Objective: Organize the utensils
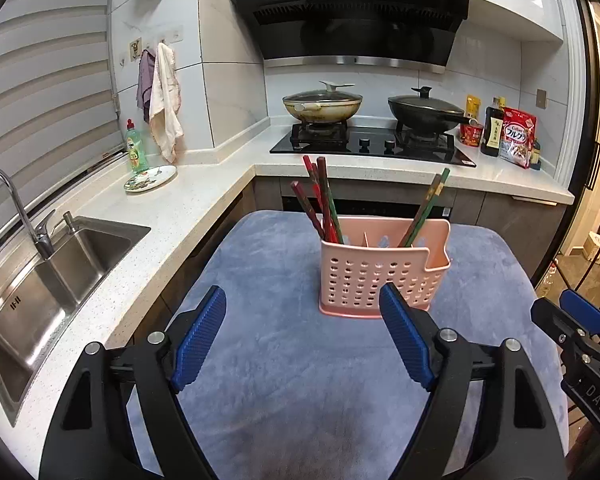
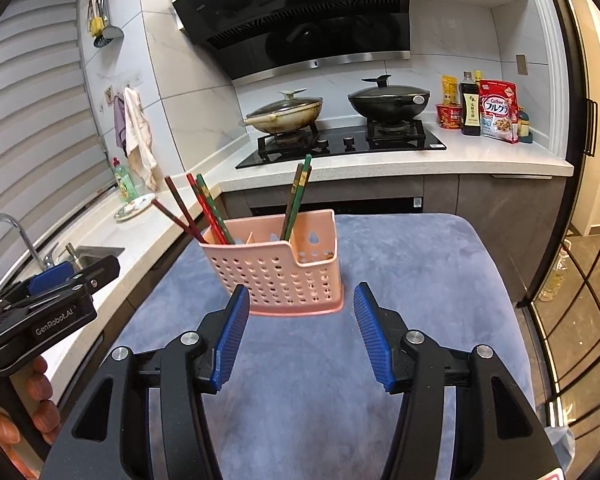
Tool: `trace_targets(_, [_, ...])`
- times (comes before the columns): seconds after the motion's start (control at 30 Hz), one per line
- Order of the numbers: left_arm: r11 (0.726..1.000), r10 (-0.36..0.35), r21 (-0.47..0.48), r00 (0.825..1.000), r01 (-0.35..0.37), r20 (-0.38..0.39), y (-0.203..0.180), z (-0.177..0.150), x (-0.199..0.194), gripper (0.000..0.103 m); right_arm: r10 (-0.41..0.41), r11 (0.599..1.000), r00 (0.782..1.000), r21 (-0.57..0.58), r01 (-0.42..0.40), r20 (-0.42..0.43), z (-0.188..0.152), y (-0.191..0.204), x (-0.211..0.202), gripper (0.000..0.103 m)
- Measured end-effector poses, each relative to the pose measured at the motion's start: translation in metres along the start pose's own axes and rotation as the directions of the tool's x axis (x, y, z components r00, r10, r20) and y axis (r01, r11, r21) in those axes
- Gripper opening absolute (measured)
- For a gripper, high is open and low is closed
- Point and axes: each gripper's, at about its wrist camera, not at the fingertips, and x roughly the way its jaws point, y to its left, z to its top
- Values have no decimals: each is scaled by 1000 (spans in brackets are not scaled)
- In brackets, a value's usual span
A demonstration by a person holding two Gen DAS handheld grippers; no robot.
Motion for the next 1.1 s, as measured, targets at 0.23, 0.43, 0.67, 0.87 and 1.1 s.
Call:
trace_targets(0.23, [1000,10,3,1000,-10,-24,0,-17,-6,83,-36,999,999,-35,35,-21,-15,6,-6,62])
trace_targets(0.43, [1000,12,8,999,-12,-51,-1,-32,-6,84,-49,998,998,-53,47,-43,-25,8,-6,64])
trace_targets(0.67, [1000,22,20,996,-20,-85,-1,-47,-4,88,-62,995,997,-82,57,-55,-35,13,-6,72])
trace_targets(0.87, [1000,21,25,995,-19,-103,-1,-54,-5,90,-64,994,996,-87,59,-56,-39,14,-7,84])
trace_targets(1.1, [999,29,31,993,-25,-113,-2,-58,-6,95,-78,992,994,-106,69,-79,-44,15,-3,86])
